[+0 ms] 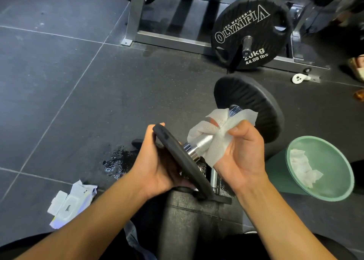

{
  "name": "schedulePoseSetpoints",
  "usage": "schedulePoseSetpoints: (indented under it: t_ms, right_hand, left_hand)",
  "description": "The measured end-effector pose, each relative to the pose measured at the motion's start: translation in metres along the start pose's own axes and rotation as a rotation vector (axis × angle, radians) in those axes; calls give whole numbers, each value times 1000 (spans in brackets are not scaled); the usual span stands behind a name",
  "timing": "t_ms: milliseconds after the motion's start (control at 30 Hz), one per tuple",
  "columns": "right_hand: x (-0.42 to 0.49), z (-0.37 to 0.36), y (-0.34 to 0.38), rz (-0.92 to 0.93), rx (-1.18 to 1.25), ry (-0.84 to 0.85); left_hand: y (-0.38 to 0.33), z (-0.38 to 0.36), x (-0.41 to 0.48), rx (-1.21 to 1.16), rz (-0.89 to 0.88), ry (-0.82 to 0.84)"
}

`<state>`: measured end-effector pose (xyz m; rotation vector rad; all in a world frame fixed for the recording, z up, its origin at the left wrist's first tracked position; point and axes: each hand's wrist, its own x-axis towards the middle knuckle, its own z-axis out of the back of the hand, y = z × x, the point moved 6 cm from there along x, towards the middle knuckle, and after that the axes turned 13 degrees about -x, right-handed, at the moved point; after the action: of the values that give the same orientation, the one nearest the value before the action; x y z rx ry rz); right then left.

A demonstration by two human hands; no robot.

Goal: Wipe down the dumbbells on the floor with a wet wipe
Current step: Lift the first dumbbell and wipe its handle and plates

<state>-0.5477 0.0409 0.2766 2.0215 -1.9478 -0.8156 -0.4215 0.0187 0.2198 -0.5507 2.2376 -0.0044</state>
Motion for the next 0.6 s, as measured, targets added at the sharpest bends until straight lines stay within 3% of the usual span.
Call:
schedulePoseSetpoints:
  t_ms: [67, 133, 167, 300, 367, 467, 600]
  right_hand:
    - [1, 2, -2, -16, 37, 3]
    - [2, 4, -1, -19, 49, -13]
    - [3, 6, -1, -4, 29, -40]
    - [6, 15, 1, 63, -123, -125]
    - [7, 13, -1, 36, -137, -87]
    - [9, 14, -1, 24, -139, -72]
    - [6, 9, 0, 23, -138, -4]
  left_hand:
    - [-10, -5, 0, 24, -187, 3]
    - [-30, -14, -6, 120, -488, 59]
    - [-40, -21, -13, 284, -668, 112]
    - [-27, -50, -59, 1436, -1565, 321]
    - [-1, -54, -68, 1733, -1880, 419]
    - [5, -50, -65, 1735, -1997, 405]
    - [-29, -46, -62, 1294, -1666, 249]
